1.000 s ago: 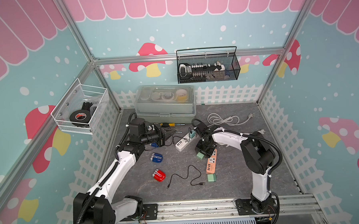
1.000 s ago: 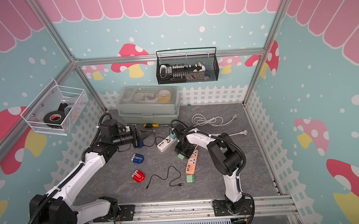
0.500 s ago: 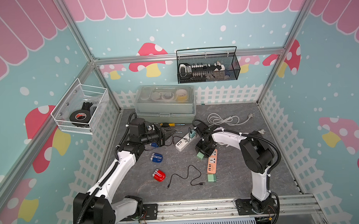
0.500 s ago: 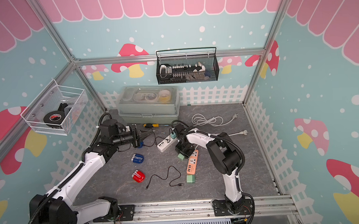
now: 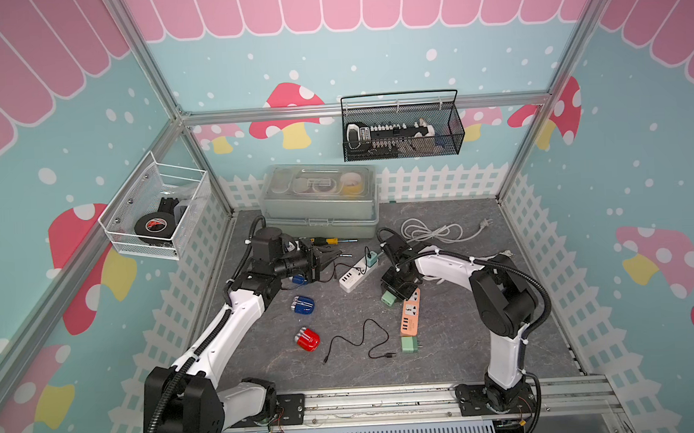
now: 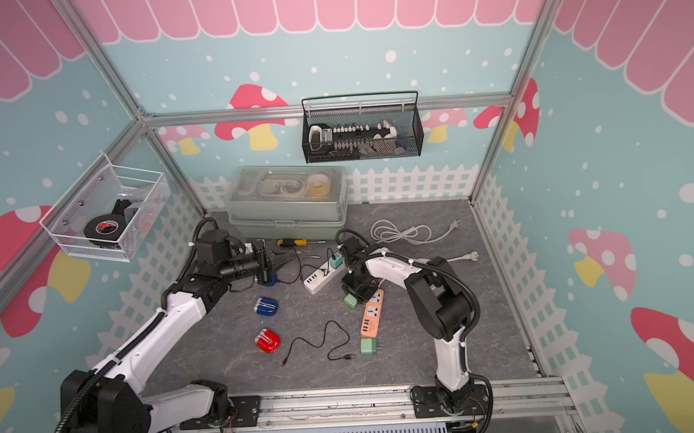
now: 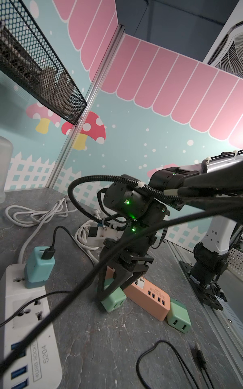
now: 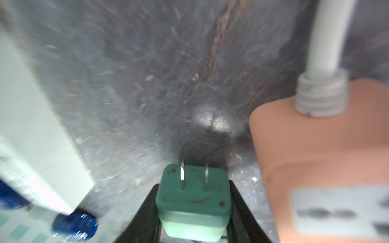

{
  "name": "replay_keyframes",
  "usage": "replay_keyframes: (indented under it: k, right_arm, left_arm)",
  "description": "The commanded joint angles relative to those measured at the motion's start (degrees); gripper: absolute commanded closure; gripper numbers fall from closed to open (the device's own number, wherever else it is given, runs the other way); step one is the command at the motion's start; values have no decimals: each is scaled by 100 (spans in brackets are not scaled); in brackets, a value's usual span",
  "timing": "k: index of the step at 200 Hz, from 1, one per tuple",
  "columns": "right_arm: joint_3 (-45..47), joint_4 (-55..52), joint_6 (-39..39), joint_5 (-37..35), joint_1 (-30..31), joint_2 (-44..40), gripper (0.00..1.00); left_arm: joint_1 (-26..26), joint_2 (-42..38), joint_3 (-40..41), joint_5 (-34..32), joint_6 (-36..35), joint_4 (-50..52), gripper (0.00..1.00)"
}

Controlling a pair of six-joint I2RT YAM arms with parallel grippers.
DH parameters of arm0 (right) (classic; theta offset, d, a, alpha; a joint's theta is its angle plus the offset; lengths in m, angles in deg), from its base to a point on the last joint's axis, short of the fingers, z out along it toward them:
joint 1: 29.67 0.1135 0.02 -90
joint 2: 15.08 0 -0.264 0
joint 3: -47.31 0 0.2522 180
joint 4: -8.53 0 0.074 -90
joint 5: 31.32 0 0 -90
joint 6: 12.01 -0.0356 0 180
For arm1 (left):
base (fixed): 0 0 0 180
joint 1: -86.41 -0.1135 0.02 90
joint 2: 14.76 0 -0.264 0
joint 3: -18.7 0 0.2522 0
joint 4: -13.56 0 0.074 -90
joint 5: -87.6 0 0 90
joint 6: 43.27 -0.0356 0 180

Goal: Charge the electric shaver
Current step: Pick up the plug from the center of the board, then insert the charging cable into the plug.

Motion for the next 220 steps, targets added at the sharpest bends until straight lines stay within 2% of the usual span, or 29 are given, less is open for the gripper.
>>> replay_keyframes:
  k: [1,34,77,99,137,168,200,220]
  right_arm:
    - [-21,565,217,-83,-244,-1017,100]
    - [172,1580,227,164,-616,-2023,100]
    - [1497,5331,-608,525,-914,-2884,100]
    - [1754,6511,-856,698,-1013,-2915,100]
    - [2008,7705,-1091,875,-1053,-2931,100]
    - [2277,8771,-1235,935,-1051,-2863,100]
    - [2548,10146,-1600,962,-1053,-2502,100]
    - [2519,10691,-1828,972,-1053,-2246,100]
  left_arm:
    - [93,106,-332,36,-44,-221,100]
    - [286,313,-447,-165,296,-1169,100]
    - [549,725,-643,-238,581,-3012,100]
    - [613,840,-660,-198,479,-3610,100]
    - [705,730,-535,-242,-181,-3794,100]
    - [864,648,-290,-401,-496,-4375,100]
    - [962,592,-87,-607,-641,-4877,100]
    - [1000,653,-119,-646,-652,-4851,100]
